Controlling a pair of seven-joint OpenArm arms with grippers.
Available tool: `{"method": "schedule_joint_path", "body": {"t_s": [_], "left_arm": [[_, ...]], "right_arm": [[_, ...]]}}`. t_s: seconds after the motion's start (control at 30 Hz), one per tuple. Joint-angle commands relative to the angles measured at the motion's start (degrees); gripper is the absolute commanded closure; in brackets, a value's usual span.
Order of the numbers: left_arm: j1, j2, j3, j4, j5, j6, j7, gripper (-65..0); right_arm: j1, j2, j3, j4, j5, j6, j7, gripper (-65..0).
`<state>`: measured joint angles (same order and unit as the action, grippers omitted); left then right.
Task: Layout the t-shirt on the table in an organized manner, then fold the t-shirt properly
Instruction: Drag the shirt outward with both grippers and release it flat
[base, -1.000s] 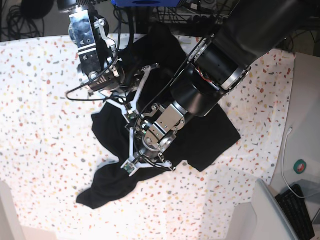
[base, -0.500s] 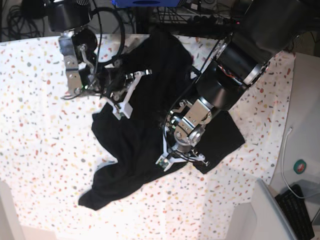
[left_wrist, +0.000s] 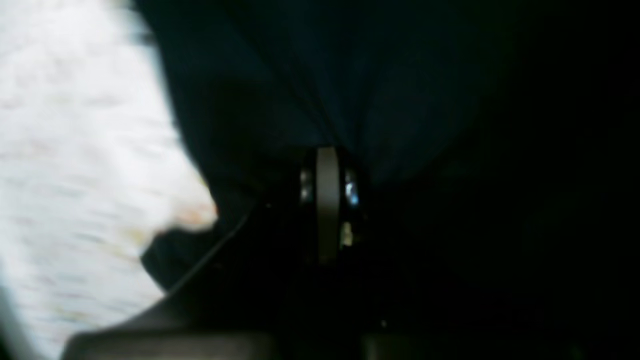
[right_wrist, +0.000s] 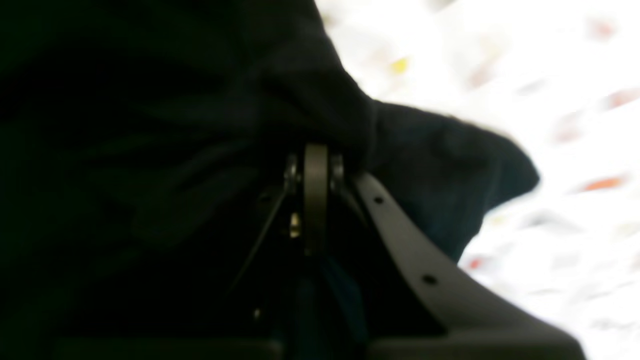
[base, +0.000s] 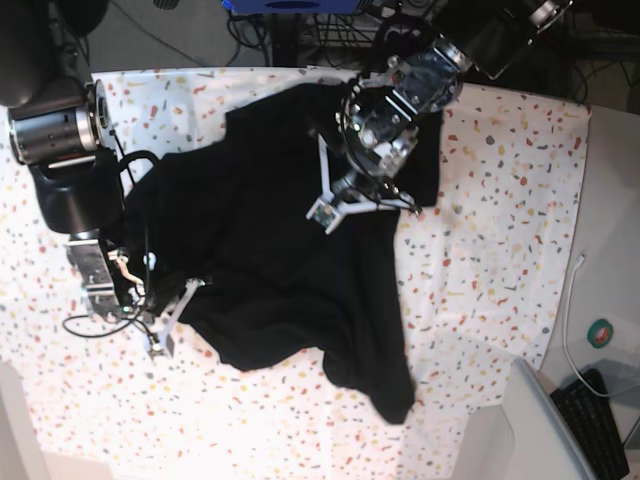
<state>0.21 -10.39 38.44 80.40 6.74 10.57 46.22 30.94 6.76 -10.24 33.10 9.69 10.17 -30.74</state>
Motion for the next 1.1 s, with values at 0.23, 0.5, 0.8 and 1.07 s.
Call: {"method": "schedule_joint_path", "body": {"t_s": [0.23, 0.5, 0.8, 1.07], "left_arm": [[2.56, 2.61, -14.66, 17.67, -0.37, -0.15, 3.15, 0.0], [-0.43, 0.33, -38.22, 17.31, -1.16, -0.5, 6.14, 0.0], [3.97, -1.87, -61.25, 8.7, -10.74, -15.01, -10.92, -1.0], [10.39, -2.93, -59.75, 7.91, -11.97, -17.12, -24.11, -1.6]], "right_arm": [[0.93, 5.5, 0.17, 17.4, 0.2, -0.2, -2.97, 0.0], [-20.61, 1.46, 21.8, 55.56, 0.2, -0.11, -22.14, 0.0], [-34.5, -6.28, 35.6, 60.83, 0.2, -0.11, -19.06, -42.8], [-33.44, -6.28, 35.69, 50.81, 0.2, -0.02, -12.55, -49.2]]}}
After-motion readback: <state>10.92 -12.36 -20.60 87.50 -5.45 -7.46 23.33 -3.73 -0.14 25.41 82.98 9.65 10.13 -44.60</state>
